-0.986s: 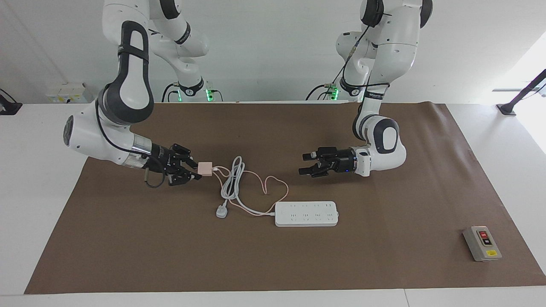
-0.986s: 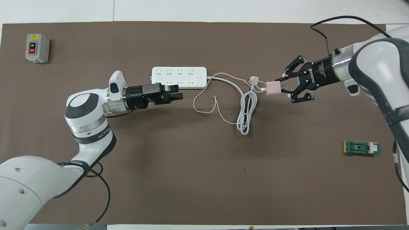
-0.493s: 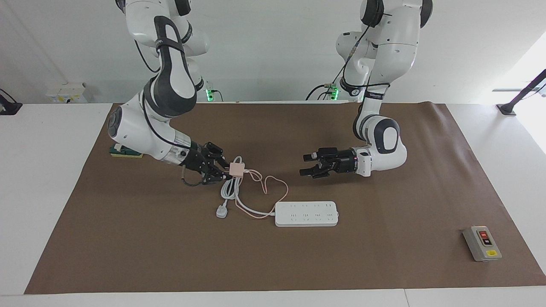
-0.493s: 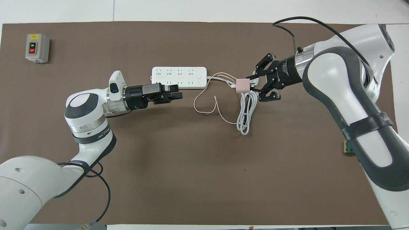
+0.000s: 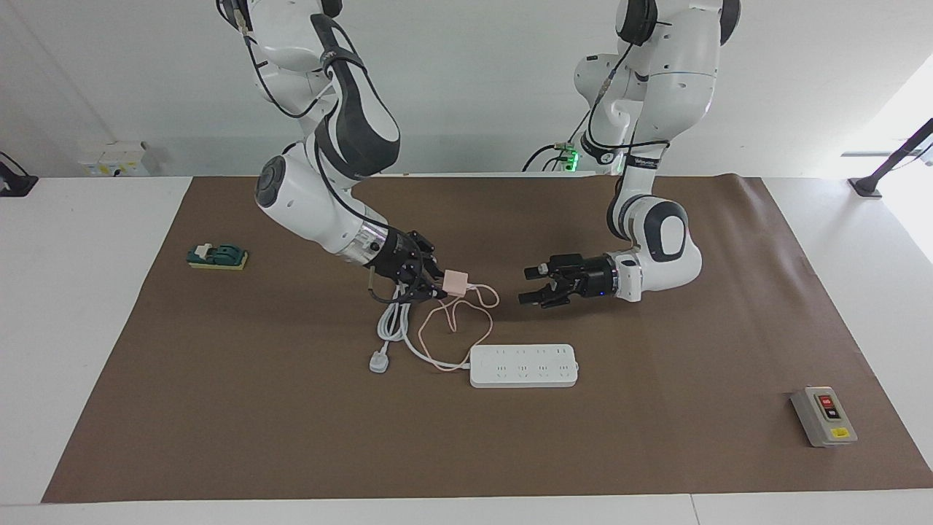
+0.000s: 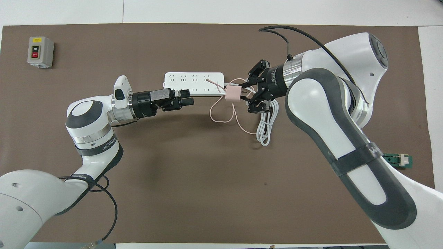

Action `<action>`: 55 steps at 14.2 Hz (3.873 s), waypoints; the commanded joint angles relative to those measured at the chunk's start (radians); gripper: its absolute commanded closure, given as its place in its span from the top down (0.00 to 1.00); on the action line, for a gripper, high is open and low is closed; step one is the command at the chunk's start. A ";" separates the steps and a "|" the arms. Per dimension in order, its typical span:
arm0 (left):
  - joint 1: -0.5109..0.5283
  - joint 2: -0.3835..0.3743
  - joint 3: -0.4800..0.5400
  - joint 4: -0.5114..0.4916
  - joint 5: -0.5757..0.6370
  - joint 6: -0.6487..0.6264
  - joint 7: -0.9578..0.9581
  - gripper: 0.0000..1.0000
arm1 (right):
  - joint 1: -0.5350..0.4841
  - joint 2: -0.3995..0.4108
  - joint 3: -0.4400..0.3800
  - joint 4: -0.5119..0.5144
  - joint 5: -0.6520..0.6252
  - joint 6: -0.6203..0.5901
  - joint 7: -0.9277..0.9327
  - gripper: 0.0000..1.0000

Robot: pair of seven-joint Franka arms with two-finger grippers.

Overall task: Plug charger into power strip
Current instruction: 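Push the charger prongs into the strip socket near the left gripper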

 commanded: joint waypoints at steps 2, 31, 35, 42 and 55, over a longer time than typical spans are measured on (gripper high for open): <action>-0.032 -0.029 0.012 -0.029 -0.005 0.026 0.018 1.00 | 0.010 -0.021 0.003 -0.018 0.009 -0.009 -0.074 0.00; -0.093 -0.020 0.008 -0.008 -0.038 0.003 0.021 1.00 | 0.040 0.031 0.017 -0.013 0.148 0.037 -0.245 0.00; -0.099 -0.012 0.008 0.004 -0.057 -0.009 0.024 1.00 | 0.042 0.031 0.017 -0.015 0.148 0.037 -0.245 0.00; -0.105 0.003 0.006 0.018 -0.070 -0.021 0.029 1.00 | 0.042 0.031 0.017 -0.015 0.148 0.037 -0.245 0.00; -0.117 0.031 0.008 0.047 -0.082 -0.025 0.041 0.61 | 0.042 0.031 0.019 -0.013 0.148 0.038 -0.245 0.00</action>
